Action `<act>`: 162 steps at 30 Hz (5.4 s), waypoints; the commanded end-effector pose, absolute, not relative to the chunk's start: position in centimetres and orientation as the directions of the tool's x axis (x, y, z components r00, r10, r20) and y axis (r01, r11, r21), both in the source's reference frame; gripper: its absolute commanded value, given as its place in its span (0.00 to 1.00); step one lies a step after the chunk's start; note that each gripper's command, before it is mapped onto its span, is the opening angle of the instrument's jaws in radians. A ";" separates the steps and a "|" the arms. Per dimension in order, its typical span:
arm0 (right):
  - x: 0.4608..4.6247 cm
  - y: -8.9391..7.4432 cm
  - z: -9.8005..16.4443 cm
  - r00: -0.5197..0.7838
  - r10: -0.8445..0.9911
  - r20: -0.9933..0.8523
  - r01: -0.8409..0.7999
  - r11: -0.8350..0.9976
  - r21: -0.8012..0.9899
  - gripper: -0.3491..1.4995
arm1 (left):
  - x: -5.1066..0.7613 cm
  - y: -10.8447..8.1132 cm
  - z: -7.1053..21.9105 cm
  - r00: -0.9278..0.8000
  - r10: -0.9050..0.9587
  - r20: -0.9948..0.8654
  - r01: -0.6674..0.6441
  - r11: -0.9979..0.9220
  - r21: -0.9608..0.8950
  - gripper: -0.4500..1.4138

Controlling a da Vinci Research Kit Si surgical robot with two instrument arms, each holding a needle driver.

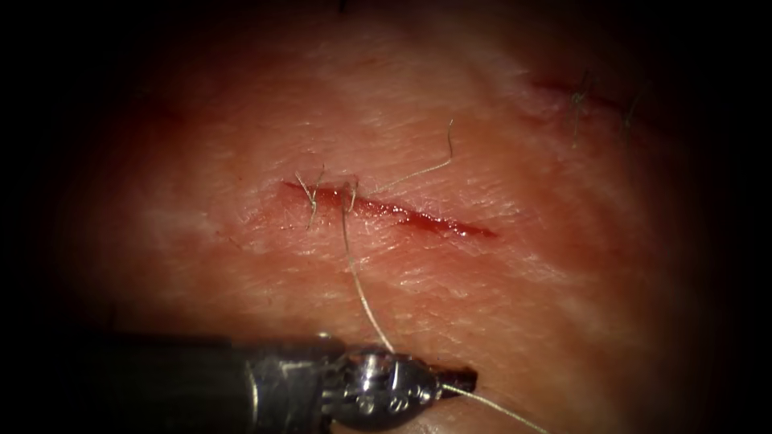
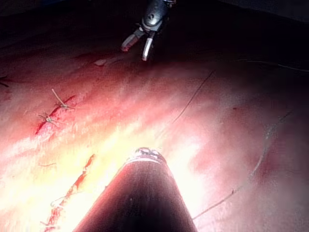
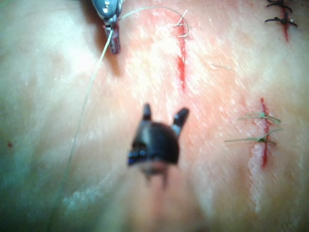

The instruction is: Wound Closure

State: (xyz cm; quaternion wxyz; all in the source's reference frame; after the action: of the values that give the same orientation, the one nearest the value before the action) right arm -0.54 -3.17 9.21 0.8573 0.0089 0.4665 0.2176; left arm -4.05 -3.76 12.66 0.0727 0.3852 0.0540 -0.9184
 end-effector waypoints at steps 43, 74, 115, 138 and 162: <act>3.94 -2.5 11.7 0.327 0.127 -0.936 0.258 0.941 0.218 0.00 | -3.60 -3.9 12.6 -0.687 -0.101 -0.720 0.199 -0.979 -0.052 0.00; 3.33 -3.4 11.9 0.401 0.170 -0.900 0.498 0.784 0.370 0.00 | -2.48 -2.9 13.1 -0.802 -0.165 -0.574 0.254 -0.964 -0.076 0.00; 2.99 -3.4 11.8 -0.020 0.477 -0.879 0.326 0.834 0.445 0.67 | -2.83 -1.6 14.0 -0.418 -0.150 -0.896 0.075 -0.989 0.130 0.00; 2.91 -3.1 11.8 -0.167 0.536 -0.828 0.198 0.841 0.504 0.51 | -2.55 -1.9 14.5 -0.298 -0.220 -0.929 0.108 -0.975 0.196 0.00; 2.67 -2.8 11.9 -0.218 0.528 -0.821 0.024 0.844 0.536 0.41 | -2.61 -2.3 14.4 -0.285 -0.219 -0.933 0.118 -0.974 0.193 0.00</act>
State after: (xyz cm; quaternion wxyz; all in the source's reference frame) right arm 2.58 -2.73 11.81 0.5963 0.1817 0.7523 0.2133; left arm -2.56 -2.33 14.40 0.1051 0.5877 -0.0438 -0.8010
